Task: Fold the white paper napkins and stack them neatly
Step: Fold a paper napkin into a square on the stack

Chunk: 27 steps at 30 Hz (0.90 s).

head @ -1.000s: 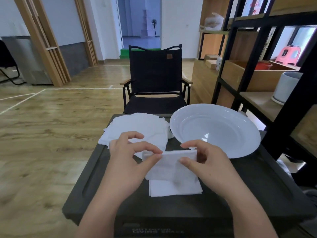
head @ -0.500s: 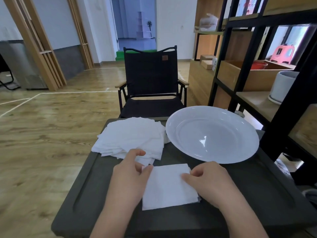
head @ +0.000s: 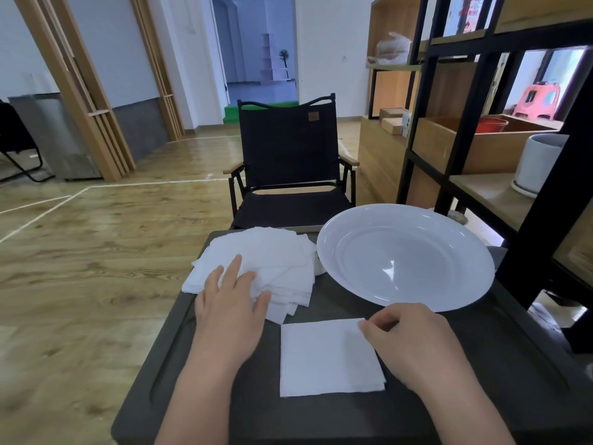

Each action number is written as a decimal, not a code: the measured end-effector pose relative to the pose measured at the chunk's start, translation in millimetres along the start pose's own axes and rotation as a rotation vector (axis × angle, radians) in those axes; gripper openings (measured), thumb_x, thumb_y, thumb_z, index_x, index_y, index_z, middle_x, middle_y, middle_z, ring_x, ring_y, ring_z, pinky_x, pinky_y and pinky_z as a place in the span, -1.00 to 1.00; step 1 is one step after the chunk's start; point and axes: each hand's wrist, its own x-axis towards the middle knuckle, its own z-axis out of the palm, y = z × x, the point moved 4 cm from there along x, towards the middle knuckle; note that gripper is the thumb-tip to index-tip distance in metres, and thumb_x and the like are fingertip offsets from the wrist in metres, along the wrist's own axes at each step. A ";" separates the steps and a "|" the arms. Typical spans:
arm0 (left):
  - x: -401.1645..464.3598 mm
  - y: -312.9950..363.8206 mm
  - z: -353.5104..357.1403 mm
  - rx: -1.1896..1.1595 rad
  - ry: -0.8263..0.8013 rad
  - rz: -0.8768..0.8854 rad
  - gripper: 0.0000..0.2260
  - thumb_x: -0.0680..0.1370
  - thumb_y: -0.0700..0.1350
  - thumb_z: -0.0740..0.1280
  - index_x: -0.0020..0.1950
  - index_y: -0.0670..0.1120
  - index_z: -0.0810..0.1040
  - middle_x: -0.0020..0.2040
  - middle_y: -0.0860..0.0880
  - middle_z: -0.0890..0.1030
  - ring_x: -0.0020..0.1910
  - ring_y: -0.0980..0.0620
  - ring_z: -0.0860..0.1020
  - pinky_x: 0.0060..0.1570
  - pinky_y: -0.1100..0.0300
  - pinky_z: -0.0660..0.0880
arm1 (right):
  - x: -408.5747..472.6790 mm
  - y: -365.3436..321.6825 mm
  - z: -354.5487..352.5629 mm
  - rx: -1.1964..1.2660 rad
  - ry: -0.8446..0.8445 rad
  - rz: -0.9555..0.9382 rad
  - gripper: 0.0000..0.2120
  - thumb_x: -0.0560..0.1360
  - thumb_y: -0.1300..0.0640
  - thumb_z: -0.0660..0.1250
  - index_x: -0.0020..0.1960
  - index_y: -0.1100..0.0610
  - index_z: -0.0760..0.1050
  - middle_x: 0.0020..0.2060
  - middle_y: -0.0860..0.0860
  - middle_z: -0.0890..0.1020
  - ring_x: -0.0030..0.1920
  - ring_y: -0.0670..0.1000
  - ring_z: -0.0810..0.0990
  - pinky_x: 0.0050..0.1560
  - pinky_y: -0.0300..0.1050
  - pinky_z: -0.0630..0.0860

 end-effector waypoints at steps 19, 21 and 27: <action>-48.7 33.2 -62.0 -1.154 0.355 -0.027 -0.70 0.45 -0.37 0.40 -0.33 0.02 0.59 -0.33 0.12 0.63 -0.33 0.17 0.55 -0.31 0.25 0.47 | -13.0 -39.0 15.6 0.307 -0.025 -0.450 -0.27 0.46 0.08 0.44 0.32 -0.50 0.09 0.30 -0.45 0.30 0.33 -0.29 0.33 0.36 -0.20 0.38; -46.1 32.8 -57.1 -1.367 0.219 -0.148 -0.70 0.43 -0.37 0.40 -0.29 0.05 0.57 -0.38 0.07 0.59 -0.38 0.07 0.52 -0.38 0.15 0.45 | -12.4 -39.2 14.6 0.386 -0.042 -0.460 -0.26 0.44 0.09 0.46 0.29 -0.52 0.12 0.33 -0.44 0.31 0.34 -0.29 0.33 0.37 -0.19 0.37; -45.3 33.2 -35.6 -1.074 -0.111 -0.141 -0.68 0.59 -0.16 0.26 -0.05 0.27 0.65 -0.21 -0.03 0.67 -0.16 -0.03 0.59 -0.04 0.01 0.52 | -9.7 -36.2 16.4 0.638 -0.134 -0.355 -0.57 0.45 0.07 0.46 0.20 -0.30 0.44 0.05 -0.21 0.64 -0.06 -0.20 0.66 -0.07 -0.35 0.56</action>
